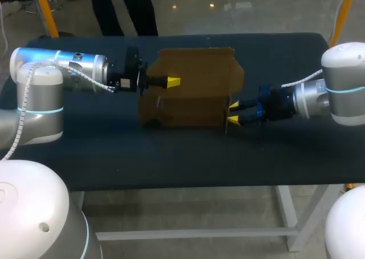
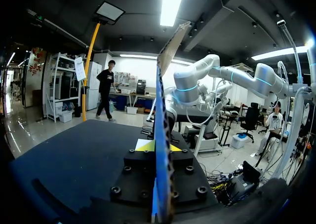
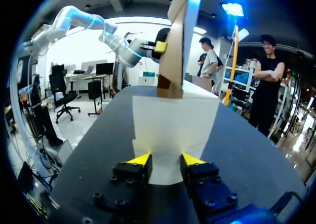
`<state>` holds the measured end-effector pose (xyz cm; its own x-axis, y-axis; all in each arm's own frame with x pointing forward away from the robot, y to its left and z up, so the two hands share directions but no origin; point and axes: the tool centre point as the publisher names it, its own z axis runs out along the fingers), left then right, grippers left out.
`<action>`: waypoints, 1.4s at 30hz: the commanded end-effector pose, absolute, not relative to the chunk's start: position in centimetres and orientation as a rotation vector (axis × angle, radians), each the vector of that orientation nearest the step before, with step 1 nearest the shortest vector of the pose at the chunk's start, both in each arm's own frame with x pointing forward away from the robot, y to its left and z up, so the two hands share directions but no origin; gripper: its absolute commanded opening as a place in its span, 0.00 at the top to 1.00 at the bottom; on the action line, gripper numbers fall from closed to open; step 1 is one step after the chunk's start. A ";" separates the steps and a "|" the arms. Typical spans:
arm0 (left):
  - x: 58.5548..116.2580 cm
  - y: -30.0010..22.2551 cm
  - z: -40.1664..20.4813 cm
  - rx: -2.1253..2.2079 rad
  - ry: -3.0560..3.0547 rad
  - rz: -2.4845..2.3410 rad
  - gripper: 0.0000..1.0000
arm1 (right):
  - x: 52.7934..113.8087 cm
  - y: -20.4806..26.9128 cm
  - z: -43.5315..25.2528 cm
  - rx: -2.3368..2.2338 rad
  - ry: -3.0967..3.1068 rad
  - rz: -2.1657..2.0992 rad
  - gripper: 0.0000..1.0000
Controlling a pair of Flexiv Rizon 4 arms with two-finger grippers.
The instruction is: Assemble the packaging by folding the flat box into shape, placing the metal phone stand inside, and closing the box properly
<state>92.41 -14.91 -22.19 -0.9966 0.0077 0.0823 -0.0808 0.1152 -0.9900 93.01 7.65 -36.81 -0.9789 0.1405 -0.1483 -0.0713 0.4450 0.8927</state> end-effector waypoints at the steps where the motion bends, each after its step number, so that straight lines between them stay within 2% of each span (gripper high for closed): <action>1: 92.5 -14.9 -22.5 0.071 -2.292 2.044 1.00 | 93.0 7.7 -37.0 0.079 2.485 1.562 0.58; 42: 92.5 -14.9 -22.5 0.071 -2.292 2.044 1.00 | 94.0 8.7 -36.7 0.482 2.283 1.600 0.56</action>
